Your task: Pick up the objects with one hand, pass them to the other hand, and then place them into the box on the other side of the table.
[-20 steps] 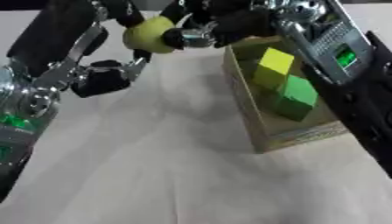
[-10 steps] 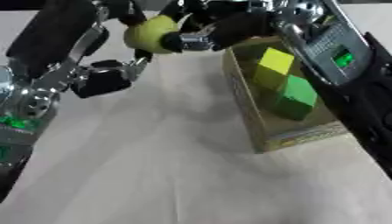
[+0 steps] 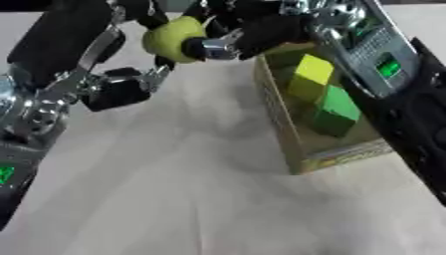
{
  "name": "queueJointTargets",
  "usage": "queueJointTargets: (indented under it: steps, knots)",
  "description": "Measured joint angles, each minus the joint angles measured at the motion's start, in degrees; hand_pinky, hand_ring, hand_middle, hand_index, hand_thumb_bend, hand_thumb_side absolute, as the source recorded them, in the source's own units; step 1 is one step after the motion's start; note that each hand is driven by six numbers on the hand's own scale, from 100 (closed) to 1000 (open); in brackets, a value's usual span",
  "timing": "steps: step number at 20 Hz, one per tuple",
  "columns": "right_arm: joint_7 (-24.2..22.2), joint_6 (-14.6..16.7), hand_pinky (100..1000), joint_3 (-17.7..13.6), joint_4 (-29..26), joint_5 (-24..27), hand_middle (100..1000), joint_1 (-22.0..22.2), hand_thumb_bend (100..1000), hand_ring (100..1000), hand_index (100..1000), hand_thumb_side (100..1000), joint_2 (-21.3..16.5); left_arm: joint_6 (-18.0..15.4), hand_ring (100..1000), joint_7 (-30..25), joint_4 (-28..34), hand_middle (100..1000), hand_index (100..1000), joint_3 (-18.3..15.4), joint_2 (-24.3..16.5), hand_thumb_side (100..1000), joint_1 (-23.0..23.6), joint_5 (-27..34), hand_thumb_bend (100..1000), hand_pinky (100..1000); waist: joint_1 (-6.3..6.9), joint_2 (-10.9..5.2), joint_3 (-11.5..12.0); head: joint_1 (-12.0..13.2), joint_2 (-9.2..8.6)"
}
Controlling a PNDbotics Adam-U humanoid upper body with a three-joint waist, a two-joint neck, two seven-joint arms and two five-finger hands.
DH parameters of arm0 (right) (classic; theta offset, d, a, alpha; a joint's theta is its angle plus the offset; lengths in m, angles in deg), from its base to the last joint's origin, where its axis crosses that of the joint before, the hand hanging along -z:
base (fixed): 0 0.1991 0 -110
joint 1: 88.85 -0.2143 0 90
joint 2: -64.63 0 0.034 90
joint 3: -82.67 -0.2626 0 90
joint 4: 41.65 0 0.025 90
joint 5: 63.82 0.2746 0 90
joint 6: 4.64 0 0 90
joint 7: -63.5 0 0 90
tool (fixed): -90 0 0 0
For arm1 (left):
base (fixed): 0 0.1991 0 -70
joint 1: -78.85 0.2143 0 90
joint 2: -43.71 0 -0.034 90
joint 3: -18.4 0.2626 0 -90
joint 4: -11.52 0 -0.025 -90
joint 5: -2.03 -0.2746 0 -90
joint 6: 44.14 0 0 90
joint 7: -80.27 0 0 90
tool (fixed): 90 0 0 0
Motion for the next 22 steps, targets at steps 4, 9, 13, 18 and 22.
queueJointTargets:
  steps: [4,9,13,18,22]
  knots:
    - [1.1,-1.1,914,0.0,0.0,2.0,663,0.0,120,706,687,344,0.0,0.0,550,0.0,-0.2,467,583,0.3,0.1,100,-0.1,-0.2,100,672,0.00,0.00,0.0,-0.1,0.00]
    - [2.0,-1.9,910,0.1,-0.1,3.3,632,0.1,100,688,613,333,0.0,0.3,569,0.0,-0.6,490,637,0.3,0.5,100,-0.1,-0.5,217,689,0.00,0.00,0.0,-0.1,-0.03]
    - [2.2,-2.0,908,0.1,-0.2,3.8,627,0.2,100,683,589,326,0.0,1.4,579,0.4,-0.7,506,664,0.3,0.5,100,-0.1,-0.7,271,698,0.00,0.00,0.0,-0.1,-0.29]
    - [2.2,-2.1,907,0.1,-0.3,4.3,625,0.2,100,679,584,322,-0.1,3.0,632,1.3,-0.7,564,737,0.3,0.5,129,-0.1,-1.1,390,740,0.00,0.00,0.1,0.1,-1.05]
    - [2.1,-2.1,907,0.1,-0.6,4.6,624,0.2,100,679,584,319,-0.1,4.1,721,1.7,-0.7,654,827,0.3,0.5,371,-0.1,-1.9,606,809,0.00,0.00,0.1,0.1,-1.48]
